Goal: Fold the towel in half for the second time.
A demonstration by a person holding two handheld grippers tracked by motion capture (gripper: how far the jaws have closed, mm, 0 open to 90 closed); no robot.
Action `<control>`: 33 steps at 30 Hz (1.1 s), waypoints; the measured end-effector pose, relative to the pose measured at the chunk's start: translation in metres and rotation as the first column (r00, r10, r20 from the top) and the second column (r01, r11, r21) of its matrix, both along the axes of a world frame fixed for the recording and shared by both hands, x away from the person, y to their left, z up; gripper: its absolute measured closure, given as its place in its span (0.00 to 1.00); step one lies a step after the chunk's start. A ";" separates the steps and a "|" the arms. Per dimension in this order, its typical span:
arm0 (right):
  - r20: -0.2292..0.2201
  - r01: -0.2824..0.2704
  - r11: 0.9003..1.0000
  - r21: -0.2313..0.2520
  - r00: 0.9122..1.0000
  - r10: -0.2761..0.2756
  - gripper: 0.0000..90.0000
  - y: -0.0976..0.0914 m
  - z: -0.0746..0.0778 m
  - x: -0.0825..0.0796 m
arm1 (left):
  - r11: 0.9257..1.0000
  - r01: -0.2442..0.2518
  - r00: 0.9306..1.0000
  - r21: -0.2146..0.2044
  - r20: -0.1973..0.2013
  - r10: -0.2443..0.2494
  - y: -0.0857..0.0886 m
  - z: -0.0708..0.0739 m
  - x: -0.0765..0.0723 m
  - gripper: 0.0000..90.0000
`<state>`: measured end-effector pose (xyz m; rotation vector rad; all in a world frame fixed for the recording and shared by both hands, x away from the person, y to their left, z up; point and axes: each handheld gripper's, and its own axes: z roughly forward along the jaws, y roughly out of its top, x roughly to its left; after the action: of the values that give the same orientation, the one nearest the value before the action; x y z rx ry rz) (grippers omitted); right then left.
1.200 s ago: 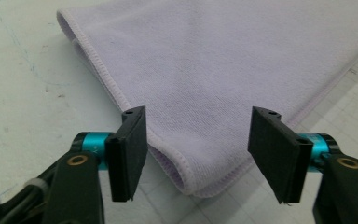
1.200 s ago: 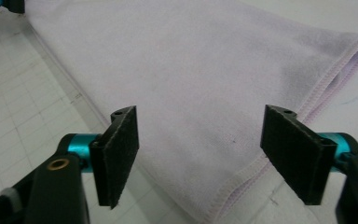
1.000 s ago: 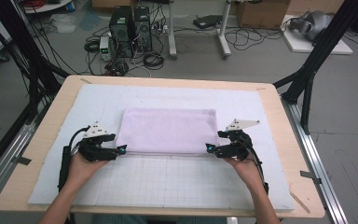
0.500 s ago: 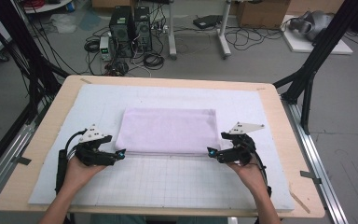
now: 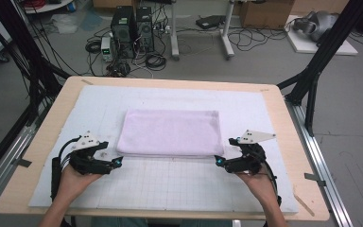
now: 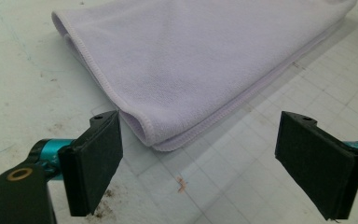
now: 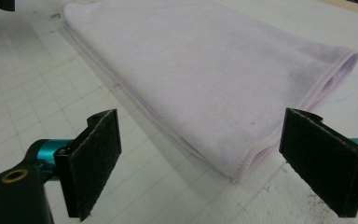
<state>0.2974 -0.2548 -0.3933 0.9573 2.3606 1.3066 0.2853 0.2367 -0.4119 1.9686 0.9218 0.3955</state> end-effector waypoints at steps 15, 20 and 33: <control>0.008 0.028 1.000 0.012 1.000 -0.029 0.13 -0.023 -0.006 -0.029 | 1.000 0.009 1.000 -0.010 0.026 -0.009 0.002 0.004 -0.023 0.17; 0.005 0.038 0.999 0.019 0.999 -0.038 0.13 -0.031 -0.011 -0.039 | 1.000 0.005 0.999 -0.016 0.037 -0.004 0.003 0.005 -0.031 0.17; 0.024 0.066 0.997 0.050 0.997 -0.067 0.13 -0.046 -0.011 -0.066 | 1.000 -0.004 0.998 -0.016 0.056 0.005 0.005 0.003 -0.047 0.17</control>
<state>0.2314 -0.3011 -0.4043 1.0183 2.2667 1.3497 0.2388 0.2422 -0.4090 1.9313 0.8916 0.4426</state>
